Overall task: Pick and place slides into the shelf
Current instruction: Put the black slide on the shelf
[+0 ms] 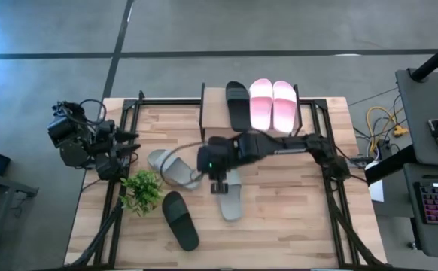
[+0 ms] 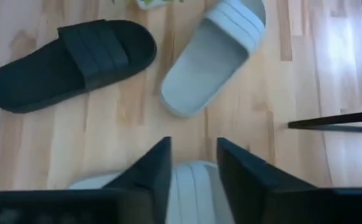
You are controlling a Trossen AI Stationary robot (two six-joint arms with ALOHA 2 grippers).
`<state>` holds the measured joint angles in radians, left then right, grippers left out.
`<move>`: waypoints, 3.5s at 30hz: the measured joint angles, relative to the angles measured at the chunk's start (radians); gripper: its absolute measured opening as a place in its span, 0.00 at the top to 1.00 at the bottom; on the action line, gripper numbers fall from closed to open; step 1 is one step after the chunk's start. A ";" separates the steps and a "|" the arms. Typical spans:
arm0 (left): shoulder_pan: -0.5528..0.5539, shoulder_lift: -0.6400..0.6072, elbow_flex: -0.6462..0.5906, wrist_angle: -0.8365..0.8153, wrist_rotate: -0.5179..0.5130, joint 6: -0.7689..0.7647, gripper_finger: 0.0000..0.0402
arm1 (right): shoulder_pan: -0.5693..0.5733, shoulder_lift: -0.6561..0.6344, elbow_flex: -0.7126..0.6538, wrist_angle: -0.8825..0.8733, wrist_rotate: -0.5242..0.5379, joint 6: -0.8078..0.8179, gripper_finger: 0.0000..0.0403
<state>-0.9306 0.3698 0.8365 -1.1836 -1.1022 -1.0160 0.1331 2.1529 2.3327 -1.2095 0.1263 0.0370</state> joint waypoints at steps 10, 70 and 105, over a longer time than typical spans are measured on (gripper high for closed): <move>0.000 0.003 -0.136 0.041 0.257 -0.131 0.44 | 0.147 0.009 -0.187 0.247 0.106 0.116 0.44; 0.645 0.441 -0.175 0.697 1.232 0.332 0.44 | 0.180 0.004 -0.017 0.292 0.399 0.670 0.42; 0.901 0.991 -0.203 0.733 1.808 0.555 0.44 | 0.161 0.003 -0.023 0.210 0.399 0.670 0.42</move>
<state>-0.0300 1.3613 0.6331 -0.4504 0.7055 -0.4606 0.2939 2.1559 2.3096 -0.9991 0.5249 0.7067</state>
